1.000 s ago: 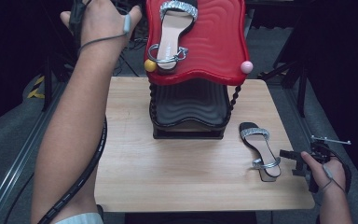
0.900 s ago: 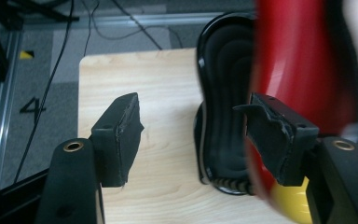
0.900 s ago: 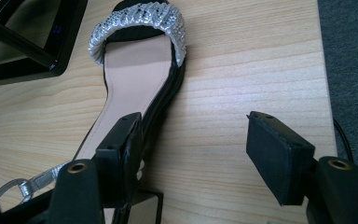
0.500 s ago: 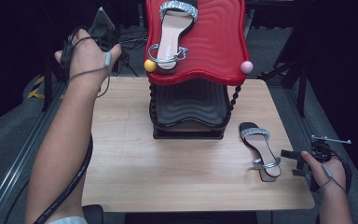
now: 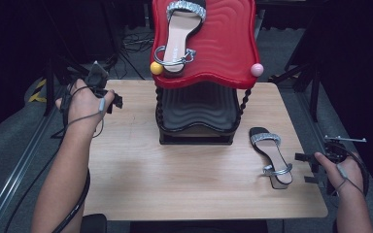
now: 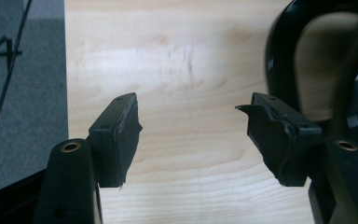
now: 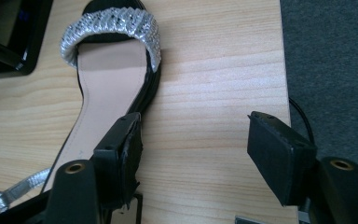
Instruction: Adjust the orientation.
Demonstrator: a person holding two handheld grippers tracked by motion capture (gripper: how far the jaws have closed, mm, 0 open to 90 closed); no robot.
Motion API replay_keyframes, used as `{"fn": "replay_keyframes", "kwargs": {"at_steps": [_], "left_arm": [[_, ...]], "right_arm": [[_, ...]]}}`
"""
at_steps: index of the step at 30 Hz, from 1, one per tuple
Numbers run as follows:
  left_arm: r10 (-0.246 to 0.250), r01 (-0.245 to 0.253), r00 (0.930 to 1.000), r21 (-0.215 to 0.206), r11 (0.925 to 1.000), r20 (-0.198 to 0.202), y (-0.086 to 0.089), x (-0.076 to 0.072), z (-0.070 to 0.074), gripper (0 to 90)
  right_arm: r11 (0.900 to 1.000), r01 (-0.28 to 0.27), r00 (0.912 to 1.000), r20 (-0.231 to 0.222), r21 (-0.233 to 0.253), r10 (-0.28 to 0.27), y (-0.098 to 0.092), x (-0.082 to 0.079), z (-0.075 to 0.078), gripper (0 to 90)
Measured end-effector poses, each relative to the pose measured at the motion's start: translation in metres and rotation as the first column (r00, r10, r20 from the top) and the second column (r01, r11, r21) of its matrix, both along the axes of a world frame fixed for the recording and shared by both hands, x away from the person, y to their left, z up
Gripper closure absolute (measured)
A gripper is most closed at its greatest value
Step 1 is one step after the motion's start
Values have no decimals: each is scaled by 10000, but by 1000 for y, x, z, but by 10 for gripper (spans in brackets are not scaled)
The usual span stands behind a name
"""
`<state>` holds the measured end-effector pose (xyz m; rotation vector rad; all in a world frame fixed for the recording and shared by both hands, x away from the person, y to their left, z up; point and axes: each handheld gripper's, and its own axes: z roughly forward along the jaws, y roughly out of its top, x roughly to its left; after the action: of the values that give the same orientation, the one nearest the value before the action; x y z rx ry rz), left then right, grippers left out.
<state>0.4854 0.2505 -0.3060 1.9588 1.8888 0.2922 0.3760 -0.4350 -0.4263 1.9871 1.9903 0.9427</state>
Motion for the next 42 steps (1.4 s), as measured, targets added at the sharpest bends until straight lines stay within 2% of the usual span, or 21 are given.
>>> {"fn": "replay_keyframes", "kwargs": {"at_steps": [2,6,9,12,15,18,22,23,31,35,39,42], "left_arm": [[-19,18,10000,-81,10000,-47,4,-3,-10,350],[76,-75,9997,25,10000,-223,7,-7,-28,348],[159,-161,9996,-75,9998,-252,11,-9,-42,343],[204,-211,9990,-162,9996,-396,13,-10,-54,345],[187,-206,9978,-298,9993,-631,14,-13,-68,345],[156,-182,9976,-387,9991,-678,12,-15,-79,344],[43,-73,9977,-442,9990,-681,11,-17,-85,340],[68,-96,9974,-399,9992,-716,10,-18,-87,338],[-46,6,9958,-438,9990,-910,9,-20,-91,333],[-47,6,9968,-507,9987,-803,11,-20,-93,334],[-77,33,9970,-569,9984,-775,10,-21,-93,335],[-103,56,9965,-568,9984,-834,9,-20,-95,335]], "right_arm": [[9999,1,9999,-162,-164,-4,2,2,0,362],[9995,-44,9993,-381,-316,32,6,9,-1,353],[9994,-152,9983,-568,-298,135,10,14,-1,349],[9985,-193,9972,-726,-515,155,12,18,-1,349],[9962,-349,9960,-848,-801,281,16,24,4,344],[9941,-494,9951,-900,-965,408,23,29,9,336],[9926,-715,9912,-1181,-982,598,32,35,12,306],[9911,-920,9820,-1737,-964,742,41,39,12,298],[9836,-1291,9766,-1882,-1258,1041,63,50,11,293],[9820,-1415,9719,-2060,-1255,1137,77,52,7,280],[9769,-1576,9622,-2447,-1441,1192,87,52,3,266],[9738,-1652,9504,-2890,-1563,1149,92,52,-2,262]]}}
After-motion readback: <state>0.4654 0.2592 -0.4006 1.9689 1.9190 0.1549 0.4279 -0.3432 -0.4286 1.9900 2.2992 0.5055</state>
